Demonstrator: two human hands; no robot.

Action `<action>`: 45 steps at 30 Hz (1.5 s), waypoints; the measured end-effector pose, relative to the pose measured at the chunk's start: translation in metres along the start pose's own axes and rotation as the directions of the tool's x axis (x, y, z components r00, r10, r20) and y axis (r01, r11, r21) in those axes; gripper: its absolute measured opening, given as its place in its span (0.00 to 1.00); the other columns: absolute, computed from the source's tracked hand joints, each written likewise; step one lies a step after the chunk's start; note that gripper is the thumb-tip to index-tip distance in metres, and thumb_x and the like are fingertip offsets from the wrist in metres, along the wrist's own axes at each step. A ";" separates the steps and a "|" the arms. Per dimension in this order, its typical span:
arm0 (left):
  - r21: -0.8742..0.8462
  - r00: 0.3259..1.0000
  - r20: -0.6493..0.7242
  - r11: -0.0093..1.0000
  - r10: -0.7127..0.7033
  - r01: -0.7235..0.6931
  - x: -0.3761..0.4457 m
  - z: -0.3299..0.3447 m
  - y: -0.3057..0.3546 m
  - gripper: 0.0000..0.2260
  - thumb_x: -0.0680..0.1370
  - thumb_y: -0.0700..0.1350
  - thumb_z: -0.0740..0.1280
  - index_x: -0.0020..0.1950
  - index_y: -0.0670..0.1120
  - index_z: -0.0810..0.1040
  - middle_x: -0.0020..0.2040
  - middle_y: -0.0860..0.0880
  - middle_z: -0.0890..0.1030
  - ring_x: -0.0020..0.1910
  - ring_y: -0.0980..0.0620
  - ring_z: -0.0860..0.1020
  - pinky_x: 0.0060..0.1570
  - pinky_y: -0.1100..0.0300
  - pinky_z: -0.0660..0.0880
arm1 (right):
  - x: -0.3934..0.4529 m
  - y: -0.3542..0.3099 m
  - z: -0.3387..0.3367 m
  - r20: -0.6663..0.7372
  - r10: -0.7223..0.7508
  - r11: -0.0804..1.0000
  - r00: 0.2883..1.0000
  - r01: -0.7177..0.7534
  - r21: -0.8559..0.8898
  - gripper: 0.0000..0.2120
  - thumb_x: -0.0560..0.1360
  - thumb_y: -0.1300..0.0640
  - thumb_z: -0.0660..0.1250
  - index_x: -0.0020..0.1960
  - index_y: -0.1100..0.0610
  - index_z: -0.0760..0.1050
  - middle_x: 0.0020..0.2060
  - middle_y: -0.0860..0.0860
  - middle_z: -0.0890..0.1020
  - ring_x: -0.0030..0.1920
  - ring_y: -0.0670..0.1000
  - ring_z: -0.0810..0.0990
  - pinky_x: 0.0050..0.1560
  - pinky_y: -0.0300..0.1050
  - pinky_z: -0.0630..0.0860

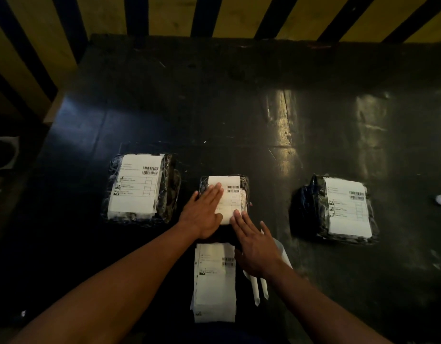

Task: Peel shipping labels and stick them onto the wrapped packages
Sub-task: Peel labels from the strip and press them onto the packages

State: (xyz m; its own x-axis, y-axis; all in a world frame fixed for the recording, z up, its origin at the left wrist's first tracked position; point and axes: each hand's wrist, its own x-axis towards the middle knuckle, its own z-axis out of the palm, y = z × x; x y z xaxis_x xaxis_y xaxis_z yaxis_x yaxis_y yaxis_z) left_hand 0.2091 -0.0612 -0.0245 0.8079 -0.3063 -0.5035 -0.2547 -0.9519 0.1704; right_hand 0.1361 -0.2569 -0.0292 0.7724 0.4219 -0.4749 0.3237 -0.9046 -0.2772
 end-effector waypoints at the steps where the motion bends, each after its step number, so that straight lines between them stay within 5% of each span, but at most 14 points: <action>1: 0.006 1.000 -0.008 1.000 -0.022 0.022 0.000 -0.001 -0.002 0.33 0.84 0.54 0.52 0.83 0.48 0.38 0.83 0.52 0.35 0.82 0.55 0.38 0.81 0.46 0.42 | 0.000 0.001 -0.001 0.006 0.000 1.000 1.000 0.000 0.001 0.40 0.81 0.48 0.59 0.83 0.52 0.38 0.81 0.48 0.35 0.81 0.50 0.35 0.80 0.64 0.45; 8: -0.024 0.985 -0.111 0.991 -0.135 0.133 0.016 -0.012 0.014 0.33 0.83 0.57 0.54 0.84 0.45 0.47 0.85 0.47 0.48 0.83 0.47 0.46 0.82 0.45 0.44 | 0.003 0.000 -0.006 0.030 -0.005 1.000 1.000 0.005 0.003 0.40 0.81 0.47 0.60 0.83 0.51 0.38 0.81 0.48 0.35 0.81 0.50 0.35 0.80 0.63 0.44; 12: -0.031 0.998 -0.056 1.000 0.001 -0.003 0.027 -0.017 0.005 0.32 0.84 0.54 0.54 0.84 0.50 0.43 0.85 0.50 0.42 0.83 0.49 0.39 0.81 0.45 0.41 | 0.003 -0.002 -0.007 0.025 -0.003 1.000 1.000 0.003 0.008 0.40 0.81 0.47 0.60 0.83 0.51 0.39 0.81 0.48 0.36 0.82 0.50 0.36 0.80 0.63 0.45; 19: -0.160 0.980 0.071 0.968 -0.186 0.195 0.037 -0.021 -0.030 0.34 0.85 0.55 0.54 0.83 0.52 0.37 0.84 0.49 0.36 0.83 0.44 0.39 0.81 0.43 0.47 | 0.003 -0.001 -0.008 -0.014 -0.001 0.999 1.000 0.002 0.034 0.38 0.81 0.48 0.60 0.84 0.51 0.44 0.82 0.47 0.40 0.82 0.49 0.39 0.80 0.62 0.45; 24: -0.426 0.958 0.063 0.860 -0.280 0.280 0.017 -0.016 -0.009 0.41 0.82 0.53 0.66 0.83 0.60 0.38 0.83 0.43 0.35 0.82 0.36 0.52 0.77 0.41 0.61 | 0.017 0.004 -0.008 -0.364 0.125 0.934 0.923 0.015 0.358 0.28 0.76 0.49 0.67 0.74 0.52 0.70 0.73 0.53 0.72 0.73 0.54 0.70 0.71 0.58 0.72; 27: -0.596 0.928 0.112 0.724 -0.355 0.349 0.005 0.005 -0.004 0.44 0.80 0.50 0.69 0.81 0.66 0.39 0.83 0.37 0.48 0.79 0.34 0.60 0.76 0.40 0.63 | 0.041 0.011 -0.015 -0.234 0.338 0.823 0.911 -0.166 0.543 0.34 0.78 0.46 0.69 0.80 0.46 0.60 0.76 0.55 0.64 0.74 0.55 0.66 0.72 0.54 0.71; 29: -0.668 0.930 0.087 0.672 -0.357 0.321 -0.001 0.016 -0.007 0.45 0.78 0.47 0.71 0.81 0.68 0.41 0.78 0.37 0.63 0.75 0.36 0.68 0.73 0.41 0.68 | 0.059 0.013 -0.020 -0.041 0.356 0.740 0.934 -0.255 0.623 0.39 0.79 0.44 0.68 0.82 0.39 0.49 0.79 0.59 0.57 0.78 0.60 0.61 0.76 0.58 0.66; 32: -0.712 0.941 0.076 0.643 -0.330 0.283 -0.008 0.017 -0.010 0.47 0.77 0.43 0.73 0.82 0.65 0.45 0.72 0.40 0.69 0.71 0.41 0.73 0.70 0.47 0.72 | 0.074 0.011 -0.021 0.037 0.324 0.729 0.945 -0.274 0.627 0.39 0.79 0.45 0.68 0.81 0.34 0.46 0.76 0.60 0.62 0.76 0.61 0.64 0.75 0.58 0.66; 40: -0.728 0.959 -0.036 0.665 -0.282 0.168 -0.035 0.012 0.012 0.47 0.72 0.52 0.73 0.81 0.68 0.46 0.71 0.44 0.73 0.68 0.45 0.75 0.66 0.44 0.76 | 0.029 0.013 -0.036 -0.164 0.377 0.721 0.912 -0.178 0.670 0.34 0.78 0.50 0.70 0.79 0.37 0.59 0.72 0.55 0.67 0.73 0.56 0.66 0.71 0.53 0.70; 45: -0.695 0.966 -0.138 0.717 -0.218 0.062 -0.042 -0.010 0.063 0.45 0.75 0.52 0.74 0.81 0.65 0.47 0.71 0.45 0.71 0.69 0.46 0.74 0.67 0.47 0.74 | -0.019 0.036 -0.055 -0.326 0.448 0.750 0.833 -0.152 0.644 0.33 0.75 0.47 0.66 0.79 0.41 0.63 0.72 0.55 0.70 0.68 0.57 0.68 0.69 0.54 0.71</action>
State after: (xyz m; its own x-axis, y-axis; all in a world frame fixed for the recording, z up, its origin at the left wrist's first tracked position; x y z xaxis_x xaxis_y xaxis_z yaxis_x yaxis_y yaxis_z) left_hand 0.1647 -0.1082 0.0153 0.9094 -0.0871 -0.4066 0.2371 -0.6946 0.6792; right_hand 0.1625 -0.3010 0.0156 0.9660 -0.0739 -0.2477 -0.2266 -0.7032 -0.6739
